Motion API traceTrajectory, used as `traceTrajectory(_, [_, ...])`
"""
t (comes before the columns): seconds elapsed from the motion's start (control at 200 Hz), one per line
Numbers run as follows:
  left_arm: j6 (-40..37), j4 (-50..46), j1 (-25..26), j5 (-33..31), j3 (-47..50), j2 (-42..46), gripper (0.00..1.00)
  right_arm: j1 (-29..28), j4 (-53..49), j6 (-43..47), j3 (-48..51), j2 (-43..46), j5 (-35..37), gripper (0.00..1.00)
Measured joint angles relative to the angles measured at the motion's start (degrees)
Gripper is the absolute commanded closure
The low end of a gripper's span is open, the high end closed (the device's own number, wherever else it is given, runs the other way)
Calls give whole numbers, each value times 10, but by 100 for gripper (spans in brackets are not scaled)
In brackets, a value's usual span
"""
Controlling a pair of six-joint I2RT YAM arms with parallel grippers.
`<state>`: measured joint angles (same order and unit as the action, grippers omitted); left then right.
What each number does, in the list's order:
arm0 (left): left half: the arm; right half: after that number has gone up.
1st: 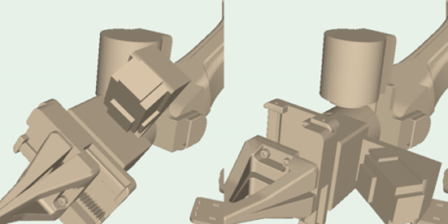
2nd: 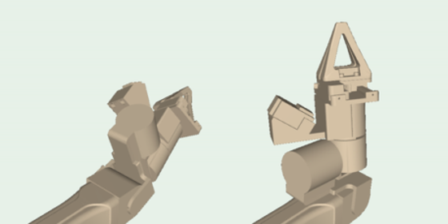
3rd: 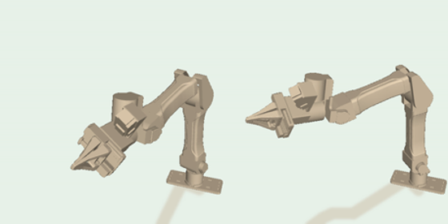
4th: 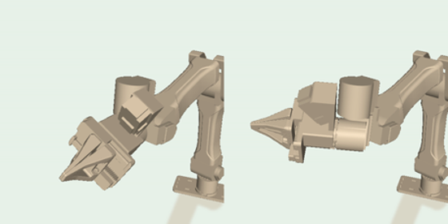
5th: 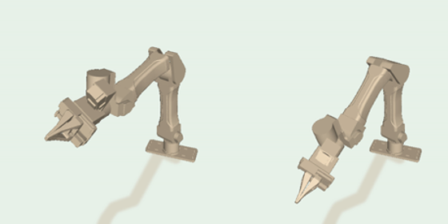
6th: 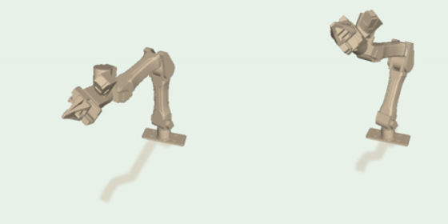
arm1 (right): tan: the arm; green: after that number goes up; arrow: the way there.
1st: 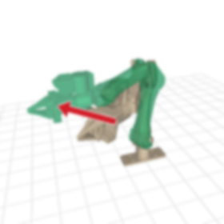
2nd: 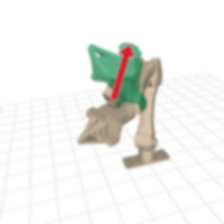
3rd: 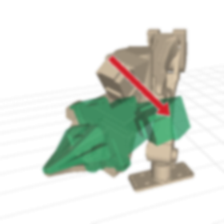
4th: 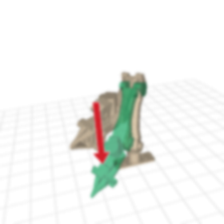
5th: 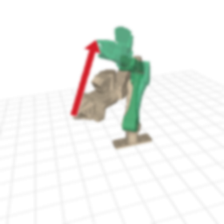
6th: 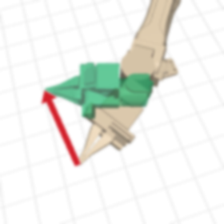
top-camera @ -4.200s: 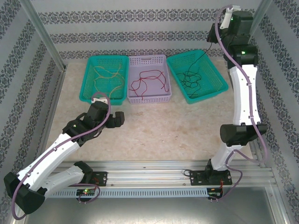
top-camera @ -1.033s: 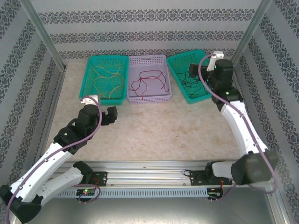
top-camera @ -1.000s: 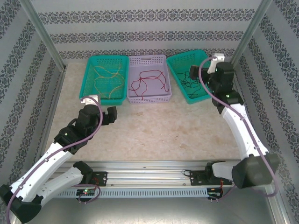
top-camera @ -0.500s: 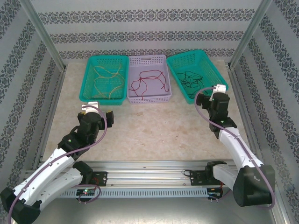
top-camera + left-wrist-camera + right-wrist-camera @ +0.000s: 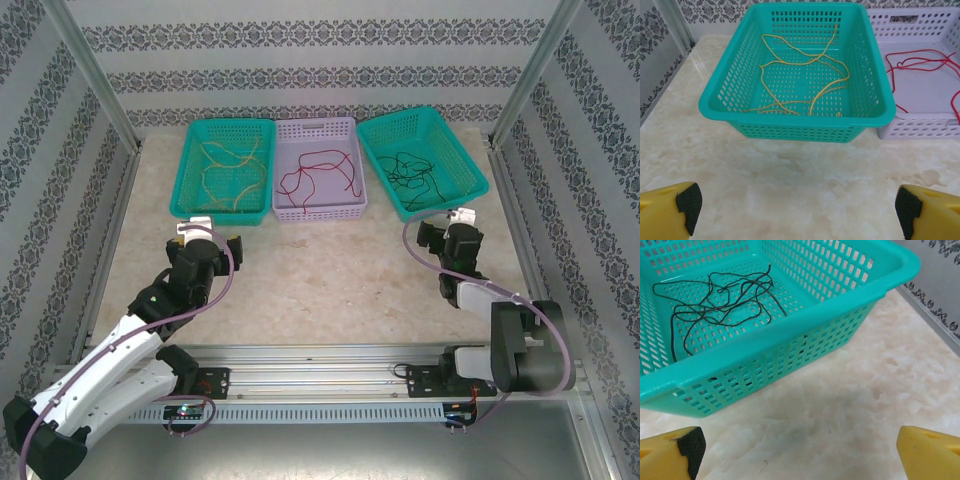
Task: Untangle the cables
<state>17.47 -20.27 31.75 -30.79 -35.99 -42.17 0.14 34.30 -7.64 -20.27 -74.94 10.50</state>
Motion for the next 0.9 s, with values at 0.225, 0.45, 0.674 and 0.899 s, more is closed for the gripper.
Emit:
traceTrajectory(0.225, [-16,14,-9,-22,18,-16,0,0,194,21,42,-102,-18,2])
traceTrajectory(0.45, [-54,102,-83,-25,50,-62,0,0,217,31,38,-124,-24,2])
traceTrajectory(0.674, [-71,246,-212,5,109,-152,0,-12,219,35,33,-123,-17,2])
traceTrajectory(0.899, [-99,407,-258,71,141,-233,0,-23,219,39,32,-123,2,2])
